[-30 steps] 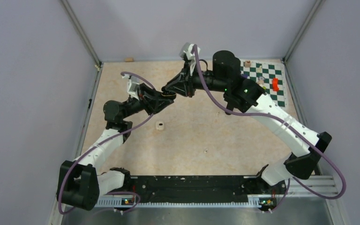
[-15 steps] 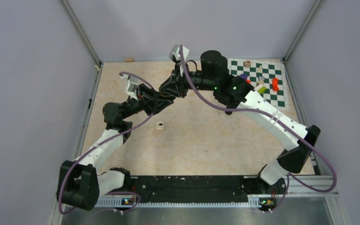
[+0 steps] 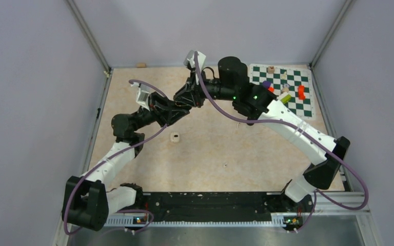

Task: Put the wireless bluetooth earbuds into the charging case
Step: Insert the left earbud into the left side groove of the charging case.

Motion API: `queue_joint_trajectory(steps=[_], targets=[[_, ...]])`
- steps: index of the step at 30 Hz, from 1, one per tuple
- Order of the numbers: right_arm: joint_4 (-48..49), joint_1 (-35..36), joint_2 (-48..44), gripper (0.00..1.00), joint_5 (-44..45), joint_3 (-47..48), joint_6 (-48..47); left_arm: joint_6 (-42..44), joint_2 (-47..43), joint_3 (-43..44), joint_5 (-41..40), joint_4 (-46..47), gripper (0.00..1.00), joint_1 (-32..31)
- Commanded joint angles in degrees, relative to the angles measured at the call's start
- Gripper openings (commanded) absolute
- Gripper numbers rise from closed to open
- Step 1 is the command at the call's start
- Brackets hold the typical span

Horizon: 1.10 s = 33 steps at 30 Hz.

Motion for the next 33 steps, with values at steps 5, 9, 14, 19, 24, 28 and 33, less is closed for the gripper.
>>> queue_joint_trajectory(steps=[5, 9, 14, 19, 24, 28, 33], targets=[[2.8, 1.2, -0.7, 0.08, 1.2, -1.7, -2.2, -2.3, -1.8, -0.3, -0.2, 5.1, 0.0, 0.0], [2.9, 1.3, -1.4, 0.07, 1.5, -2.2, -2.1, -2.1, -1.9, -0.4, -0.2, 5.2, 0.0, 0.0], [3.1, 1.2, -3.4, 0.07, 2.5, -3.3, -2.4, -1.3, -2.1, -0.6, -0.8, 5.2, 0.0, 0.5], [3.7, 1.3, -5.7, 0.07, 3.3, -5.4, -3.1, -1.0, -2.4, -0.7, -1.0, 5.2, 0.0, 1.1], [4.2, 1.2, -6.9, 0.07, 3.0, -7.2, -3.2, -1.2, -2.4, -0.4, -1.2, 5.3, 0.0, 1.4], [4.5, 1.3, -6.8, 0.07, 2.2, -7.6, -2.8, -1.2, -2.3, -0.3, -1.1, 5.4, 0.0, 1.5], [3.8, 1.3, -6.7, 0.07, 2.7, -7.1, -3.5, -1.1, -2.4, -0.5, -1.0, 5.4, 0.0, 1.5]])
